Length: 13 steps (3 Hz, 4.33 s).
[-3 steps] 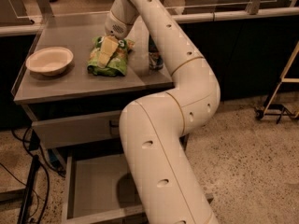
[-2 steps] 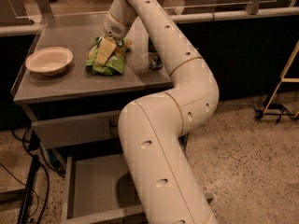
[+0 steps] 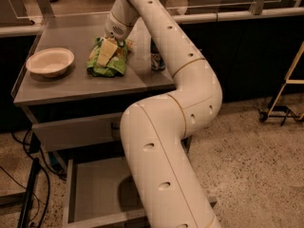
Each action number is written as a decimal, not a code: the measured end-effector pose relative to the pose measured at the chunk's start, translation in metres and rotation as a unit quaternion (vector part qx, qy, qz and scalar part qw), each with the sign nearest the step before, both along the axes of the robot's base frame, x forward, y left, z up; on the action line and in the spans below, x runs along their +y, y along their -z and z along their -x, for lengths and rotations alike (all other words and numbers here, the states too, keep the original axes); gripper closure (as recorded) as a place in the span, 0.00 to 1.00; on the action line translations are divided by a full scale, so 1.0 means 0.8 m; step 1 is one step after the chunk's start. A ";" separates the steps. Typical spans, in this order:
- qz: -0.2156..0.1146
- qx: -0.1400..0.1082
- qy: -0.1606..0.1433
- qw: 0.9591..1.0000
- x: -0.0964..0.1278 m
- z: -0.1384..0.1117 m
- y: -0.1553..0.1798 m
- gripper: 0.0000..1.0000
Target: Place green rice chip bag into middle drawer
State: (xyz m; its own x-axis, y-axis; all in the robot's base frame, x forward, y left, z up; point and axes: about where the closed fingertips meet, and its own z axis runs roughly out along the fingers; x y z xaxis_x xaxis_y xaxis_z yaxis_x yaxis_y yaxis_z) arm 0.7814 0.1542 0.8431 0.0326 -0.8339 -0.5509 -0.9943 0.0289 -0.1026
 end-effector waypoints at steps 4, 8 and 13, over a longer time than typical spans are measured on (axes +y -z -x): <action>-0.019 -0.010 -0.006 1.000 -0.004 0.009 -0.035 1.00; -0.069 -0.050 -0.042 0.995 -0.003 0.032 -0.111 1.00; -0.122 -0.009 -0.054 0.991 0.000 0.094 -0.154 1.00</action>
Offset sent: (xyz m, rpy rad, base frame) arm -0.0067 0.0002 0.0228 0.0352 0.0111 0.0353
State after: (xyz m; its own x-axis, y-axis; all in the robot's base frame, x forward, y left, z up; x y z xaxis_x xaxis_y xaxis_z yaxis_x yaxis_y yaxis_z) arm 0.7063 0.1545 0.9665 0.1274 -0.6673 -0.7338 -0.9908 -0.0523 -0.1245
